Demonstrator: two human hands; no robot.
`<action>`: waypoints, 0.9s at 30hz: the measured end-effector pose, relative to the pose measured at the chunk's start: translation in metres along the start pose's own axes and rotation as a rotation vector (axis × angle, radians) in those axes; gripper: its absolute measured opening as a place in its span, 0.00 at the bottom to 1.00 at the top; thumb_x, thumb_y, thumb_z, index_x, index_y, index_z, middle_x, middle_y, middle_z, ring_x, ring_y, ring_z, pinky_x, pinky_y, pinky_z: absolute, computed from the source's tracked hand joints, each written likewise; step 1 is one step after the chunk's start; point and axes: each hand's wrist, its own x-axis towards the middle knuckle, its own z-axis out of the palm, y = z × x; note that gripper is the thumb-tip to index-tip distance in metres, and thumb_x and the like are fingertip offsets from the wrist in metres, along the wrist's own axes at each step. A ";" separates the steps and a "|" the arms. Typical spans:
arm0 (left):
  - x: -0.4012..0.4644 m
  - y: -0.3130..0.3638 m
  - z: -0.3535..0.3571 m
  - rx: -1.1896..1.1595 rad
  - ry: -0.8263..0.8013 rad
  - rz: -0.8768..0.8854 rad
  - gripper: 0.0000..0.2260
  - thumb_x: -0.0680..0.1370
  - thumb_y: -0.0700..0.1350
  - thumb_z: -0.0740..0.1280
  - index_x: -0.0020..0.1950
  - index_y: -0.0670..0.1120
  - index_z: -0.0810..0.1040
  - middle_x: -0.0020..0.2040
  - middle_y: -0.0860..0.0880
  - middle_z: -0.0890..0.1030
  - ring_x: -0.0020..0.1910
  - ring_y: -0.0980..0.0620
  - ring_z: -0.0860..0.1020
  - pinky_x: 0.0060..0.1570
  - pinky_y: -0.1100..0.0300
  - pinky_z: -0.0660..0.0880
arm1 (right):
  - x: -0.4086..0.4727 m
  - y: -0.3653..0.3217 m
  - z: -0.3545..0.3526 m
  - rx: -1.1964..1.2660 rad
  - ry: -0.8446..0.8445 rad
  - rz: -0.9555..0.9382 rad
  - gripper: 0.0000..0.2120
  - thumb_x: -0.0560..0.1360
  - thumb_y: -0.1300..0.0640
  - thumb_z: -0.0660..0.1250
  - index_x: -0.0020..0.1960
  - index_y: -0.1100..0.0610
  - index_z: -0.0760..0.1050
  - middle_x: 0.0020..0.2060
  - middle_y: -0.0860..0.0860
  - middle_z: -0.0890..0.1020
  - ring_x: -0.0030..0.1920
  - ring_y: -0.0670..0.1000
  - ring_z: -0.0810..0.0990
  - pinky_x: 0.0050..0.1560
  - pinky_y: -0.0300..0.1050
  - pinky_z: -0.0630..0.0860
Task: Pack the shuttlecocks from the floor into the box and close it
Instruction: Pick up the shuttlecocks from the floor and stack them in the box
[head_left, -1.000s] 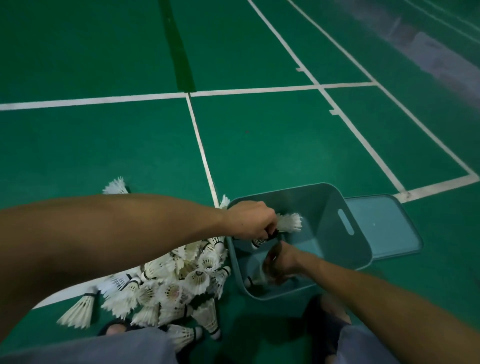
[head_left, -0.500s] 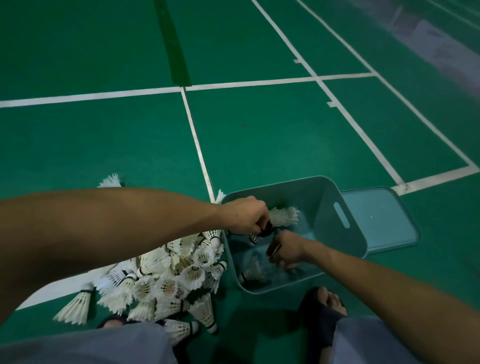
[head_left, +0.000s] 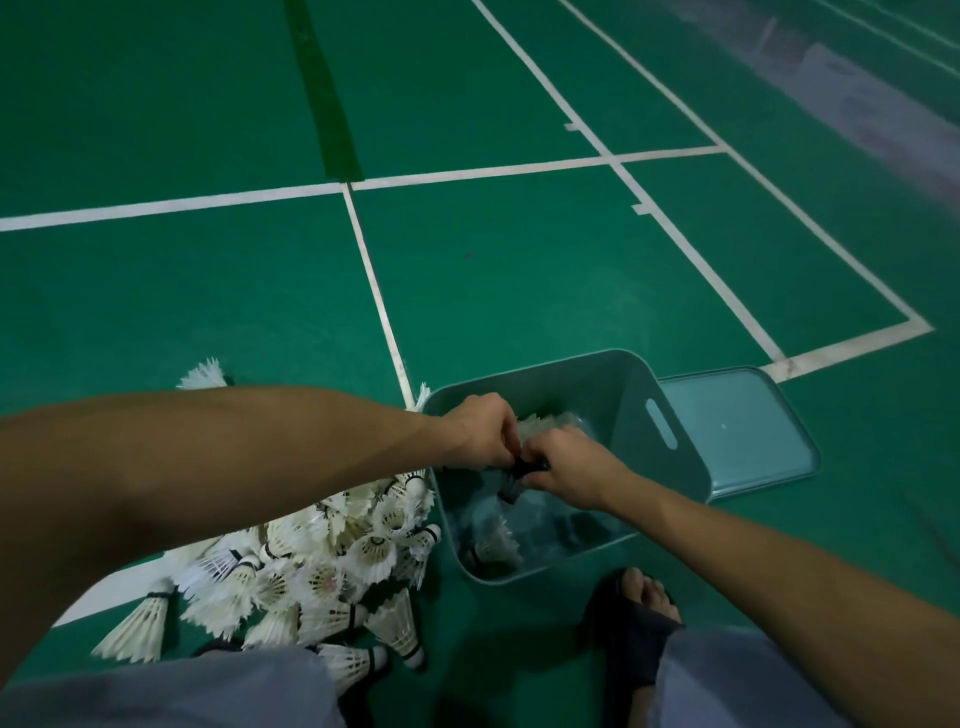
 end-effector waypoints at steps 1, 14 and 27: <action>0.001 -0.002 0.003 0.009 0.014 -0.003 0.08 0.75 0.42 0.78 0.54 0.46 0.85 0.52 0.49 0.85 0.51 0.50 0.83 0.49 0.58 0.80 | 0.000 0.003 0.002 -0.013 0.008 0.028 0.08 0.74 0.49 0.75 0.48 0.52 0.80 0.42 0.50 0.82 0.43 0.53 0.79 0.43 0.49 0.78; 0.015 -0.015 0.053 0.442 -0.467 0.059 0.11 0.81 0.40 0.66 0.61 0.42 0.83 0.57 0.44 0.83 0.55 0.43 0.81 0.62 0.46 0.80 | 0.015 0.021 0.052 0.194 -0.379 0.246 0.03 0.75 0.59 0.73 0.43 0.58 0.83 0.39 0.56 0.84 0.36 0.52 0.79 0.41 0.46 0.79; -0.033 -0.002 -0.044 -0.013 -0.164 0.175 0.04 0.82 0.44 0.69 0.52 0.46 0.83 0.43 0.53 0.88 0.37 0.58 0.86 0.42 0.57 0.84 | 0.004 0.018 0.021 0.170 -0.322 0.147 0.12 0.76 0.51 0.74 0.55 0.57 0.85 0.49 0.53 0.88 0.46 0.51 0.85 0.50 0.44 0.80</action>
